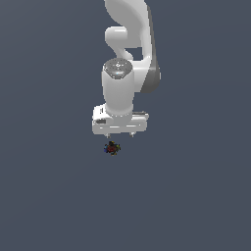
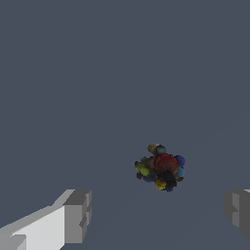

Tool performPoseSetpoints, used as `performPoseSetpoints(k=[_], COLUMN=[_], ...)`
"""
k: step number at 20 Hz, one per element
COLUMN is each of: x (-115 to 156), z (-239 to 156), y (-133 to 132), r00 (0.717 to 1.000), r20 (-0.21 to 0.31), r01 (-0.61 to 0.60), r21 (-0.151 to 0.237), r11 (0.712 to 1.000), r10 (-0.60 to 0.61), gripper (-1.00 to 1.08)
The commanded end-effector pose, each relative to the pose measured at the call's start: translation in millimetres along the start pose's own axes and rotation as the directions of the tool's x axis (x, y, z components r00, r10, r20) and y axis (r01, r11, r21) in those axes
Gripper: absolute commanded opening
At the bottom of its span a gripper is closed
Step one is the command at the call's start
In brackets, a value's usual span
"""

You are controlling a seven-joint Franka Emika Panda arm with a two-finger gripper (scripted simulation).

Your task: Pick up the object and move it to a goal position.

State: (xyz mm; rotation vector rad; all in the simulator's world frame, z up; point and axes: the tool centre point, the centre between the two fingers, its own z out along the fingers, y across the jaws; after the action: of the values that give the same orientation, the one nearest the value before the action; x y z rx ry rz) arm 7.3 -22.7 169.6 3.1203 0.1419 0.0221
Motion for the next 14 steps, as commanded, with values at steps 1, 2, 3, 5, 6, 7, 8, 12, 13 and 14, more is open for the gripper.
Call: performPoseSetpoints(k=[1,2,3,5,6,7,8,12,13,14], x=[-1,-1,-1,-2,-2,-3,-3,-5,-6,-7], z=[3,5,6,10,12,14,16,26,28,30], y=[2,3,4,5,7,8,9,14,15,16], r00=[0.999,0.999,0.998,0.994,0.992,0.989,0.985,0.962,0.955,0.947], r20=[0.001,0.002,0.002,0.003,0.004,0.004,0.005,0.007,0.008,0.008], r01=[0.034,0.05,0.067,0.106,0.127,0.149,0.172,0.271,0.296,0.32], r21=[-0.001,-0.001,-0.001,-0.001,-0.001,-0.001,-0.001,0.0,0.0,0.001], r11=[0.999,0.999,0.998,0.994,0.992,0.989,0.985,0.962,0.955,0.947], r10=[-0.034,-0.05,-0.067,-0.106,-0.127,-0.149,-0.172,-0.271,-0.296,-0.32], gripper=[1.0,1.0,1.0,1.0,1.0,1.0,1.0,1.0,1.0,1.0])
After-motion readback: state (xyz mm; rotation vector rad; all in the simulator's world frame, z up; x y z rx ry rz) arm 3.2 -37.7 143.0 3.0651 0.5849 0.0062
